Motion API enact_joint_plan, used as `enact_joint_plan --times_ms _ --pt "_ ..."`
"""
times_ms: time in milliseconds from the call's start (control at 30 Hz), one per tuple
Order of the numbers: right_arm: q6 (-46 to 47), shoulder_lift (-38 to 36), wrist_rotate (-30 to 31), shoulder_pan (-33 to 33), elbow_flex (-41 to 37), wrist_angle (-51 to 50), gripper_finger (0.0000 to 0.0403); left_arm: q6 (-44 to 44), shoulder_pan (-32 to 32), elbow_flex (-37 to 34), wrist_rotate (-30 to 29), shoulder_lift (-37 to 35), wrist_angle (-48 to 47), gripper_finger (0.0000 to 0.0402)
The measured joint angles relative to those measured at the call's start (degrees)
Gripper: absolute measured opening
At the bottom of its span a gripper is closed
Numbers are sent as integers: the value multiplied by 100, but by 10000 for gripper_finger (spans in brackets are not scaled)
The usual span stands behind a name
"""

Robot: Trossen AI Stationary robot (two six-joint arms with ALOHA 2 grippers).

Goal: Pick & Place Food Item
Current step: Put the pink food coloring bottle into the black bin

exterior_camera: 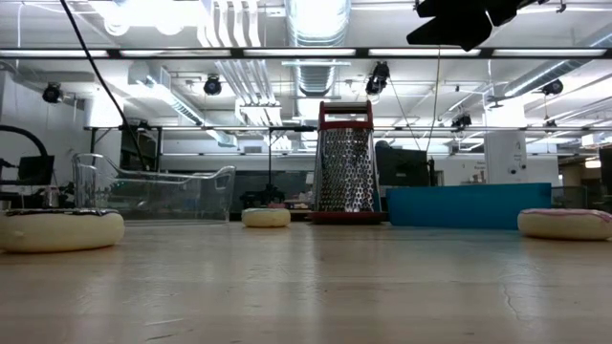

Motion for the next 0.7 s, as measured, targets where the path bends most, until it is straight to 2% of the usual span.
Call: enact_joint_plan --times_ms 400,700 --pt "2 0 1 4 1 1 348 28 0 -1 -37 -6 -13 170" --pt "7 0 0 2 1 -1 343 30 2 -6 -57 -6 -38 226"
